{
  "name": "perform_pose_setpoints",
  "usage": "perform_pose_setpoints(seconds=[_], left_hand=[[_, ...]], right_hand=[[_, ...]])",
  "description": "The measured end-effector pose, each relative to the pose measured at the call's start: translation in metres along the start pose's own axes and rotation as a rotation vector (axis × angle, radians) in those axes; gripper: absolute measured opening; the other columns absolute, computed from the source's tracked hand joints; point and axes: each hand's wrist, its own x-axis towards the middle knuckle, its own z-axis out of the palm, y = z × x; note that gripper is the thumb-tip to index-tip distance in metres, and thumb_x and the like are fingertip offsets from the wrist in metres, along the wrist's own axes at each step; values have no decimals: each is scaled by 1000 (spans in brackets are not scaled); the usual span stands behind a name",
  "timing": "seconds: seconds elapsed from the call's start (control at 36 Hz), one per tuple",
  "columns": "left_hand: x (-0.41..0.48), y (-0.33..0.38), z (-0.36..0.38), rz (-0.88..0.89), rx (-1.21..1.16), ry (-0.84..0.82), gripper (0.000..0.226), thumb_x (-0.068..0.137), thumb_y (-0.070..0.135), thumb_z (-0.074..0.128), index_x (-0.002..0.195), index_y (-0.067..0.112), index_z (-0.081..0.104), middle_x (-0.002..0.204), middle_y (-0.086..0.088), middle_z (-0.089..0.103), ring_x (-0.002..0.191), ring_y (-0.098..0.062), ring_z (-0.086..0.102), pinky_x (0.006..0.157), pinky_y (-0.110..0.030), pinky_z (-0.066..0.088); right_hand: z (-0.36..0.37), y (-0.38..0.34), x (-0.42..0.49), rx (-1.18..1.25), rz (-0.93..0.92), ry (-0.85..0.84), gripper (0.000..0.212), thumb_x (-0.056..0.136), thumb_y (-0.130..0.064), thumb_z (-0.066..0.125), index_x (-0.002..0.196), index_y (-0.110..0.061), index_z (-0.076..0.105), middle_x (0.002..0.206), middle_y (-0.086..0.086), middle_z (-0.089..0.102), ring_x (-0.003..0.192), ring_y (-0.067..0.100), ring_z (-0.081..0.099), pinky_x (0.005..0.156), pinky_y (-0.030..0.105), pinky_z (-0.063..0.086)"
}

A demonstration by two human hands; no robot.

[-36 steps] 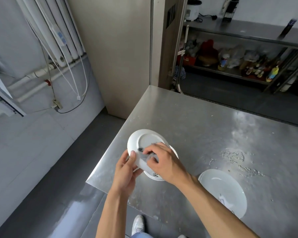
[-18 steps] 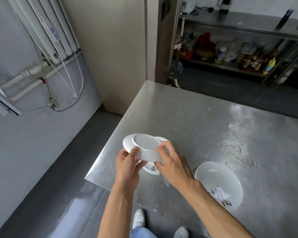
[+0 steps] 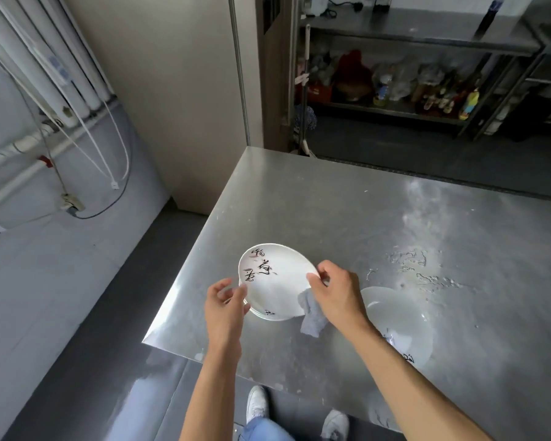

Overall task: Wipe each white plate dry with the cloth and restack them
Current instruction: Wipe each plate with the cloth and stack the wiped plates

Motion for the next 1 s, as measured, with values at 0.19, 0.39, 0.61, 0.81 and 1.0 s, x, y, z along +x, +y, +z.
perform_pose_setpoints(seconds=[0.19, 0.39, 0.61, 0.81, 1.0], left_hand=[[-7, -23, 20, -147, 63, -253, 38, 102, 4, 56, 135, 23, 60, 118, -6, 73, 98, -22, 69, 81, -38, 60], [-24, -30, 59, -82, 83, -366, 41, 101, -5, 53, 133, 20, 60, 122, -13, 71, 108, -33, 73, 70, -33, 63], [-40, -59, 106, -64, 238, -485, 39, 99, -11, 46, 120, 18, 61, 112, -16, 73, 102, -37, 74, 65, -34, 63], [-52, -80, 136, -88, 422, -594, 40, 96, -11, 43, 124, 10, 61, 112, -16, 73, 103, -37, 72, 63, -33, 63], [-51, -98, 151, -95, 534, -634, 48, 90, -12, 43, 125, 12, 67, 106, -14, 75, 84, -26, 64, 65, -38, 64]], right_hand=[[-22, 35, 1, 194, 266, -7, 35, 86, -20, 67, 64, -18, 40, 60, -7, 34, 59, 11, 30, 55, 31, 28], [-62, 73, -3, 227, 432, -22, 35, 87, -22, 70, 75, 6, 52, 63, 2, 46, 63, 16, 41, 61, 31, 34], [-120, 115, -21, -18, 476, -60, 27, 86, -24, 63, 66, -11, 50, 60, -5, 49, 60, 14, 40, 54, 29, 33], [-148, 156, -52, -98, 559, -110, 39, 82, -20, 64, 112, -44, 54, 63, -23, 65, 65, -4, 59, 58, 19, 40], [-155, 178, -66, -80, 644, -123, 46, 78, -19, 67, 121, -34, 61, 83, -14, 74, 84, 3, 66, 72, 25, 53]])
